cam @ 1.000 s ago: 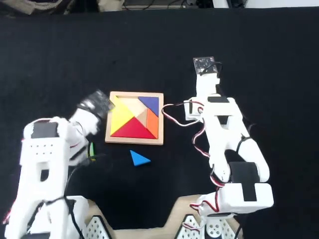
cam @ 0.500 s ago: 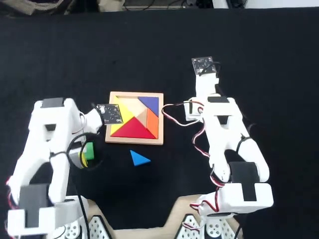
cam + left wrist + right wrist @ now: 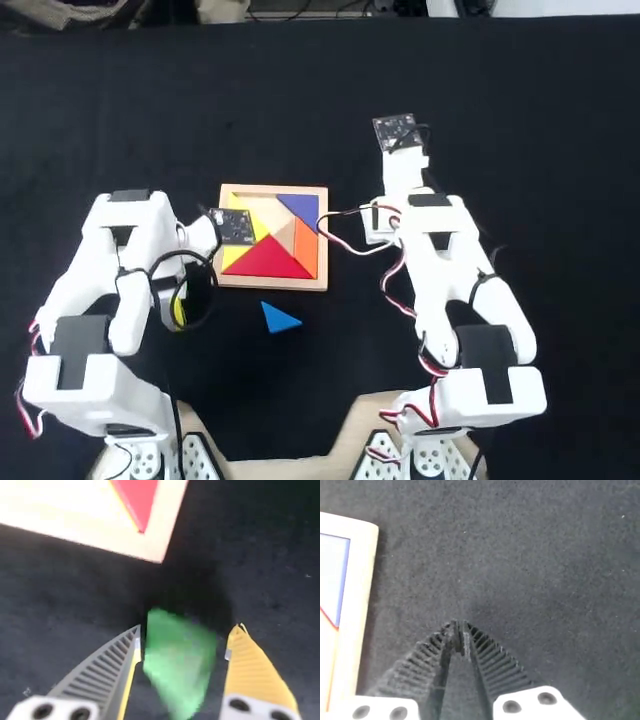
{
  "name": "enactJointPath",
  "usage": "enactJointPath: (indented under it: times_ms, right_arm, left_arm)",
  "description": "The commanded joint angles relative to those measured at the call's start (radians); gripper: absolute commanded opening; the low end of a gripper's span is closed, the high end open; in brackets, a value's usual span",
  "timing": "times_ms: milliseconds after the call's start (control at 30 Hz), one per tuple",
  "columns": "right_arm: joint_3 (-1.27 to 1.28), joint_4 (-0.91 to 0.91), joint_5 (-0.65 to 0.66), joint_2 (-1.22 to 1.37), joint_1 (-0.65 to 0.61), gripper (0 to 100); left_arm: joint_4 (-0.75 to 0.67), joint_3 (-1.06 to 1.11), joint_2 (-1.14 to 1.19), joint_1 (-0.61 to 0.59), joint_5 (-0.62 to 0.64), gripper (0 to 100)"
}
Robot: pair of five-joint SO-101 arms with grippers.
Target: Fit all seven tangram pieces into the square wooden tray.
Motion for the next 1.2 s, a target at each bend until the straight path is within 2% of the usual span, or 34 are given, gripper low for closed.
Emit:
enactJointPath:
  times_ms: [0,500,600,733,900,1033,1167]
  right_arm:
    - [-0.035,-0.015,0.009,0.002,-0.012,1.1]
    - [-0.035,-0.015,0.009,0.002,-0.012,1.1]
    - [-0.035,-0.015,0.009,0.002,-0.012,1.1]
    - [-0.035,-0.015,0.009,0.002,-0.014,1.1]
    - [-0.035,-0.015,0.009,0.004,-0.014,1.1]
    - [-0.035,-0.015,0.009,0.004,-0.014,1.1]
    - [-0.035,-0.015,0.009,0.004,-0.014,1.1]
  left_arm:
    - [-0.043,0.001,-0.005,0.016,-0.064,27]
    - [-0.034,-0.087,-0.006,-0.042,-0.063,27]
    - [0.035,-0.125,-0.006,-0.039,-0.061,27]
    - [0.143,-0.242,-0.005,-0.03,0.006,18]
    - [0.224,-0.278,0.006,-0.004,0.012,2]
    - [0.233,-0.225,0.006,0.018,-0.008,5]
    - [0.232,-0.275,-0.003,0.012,0.005,5]
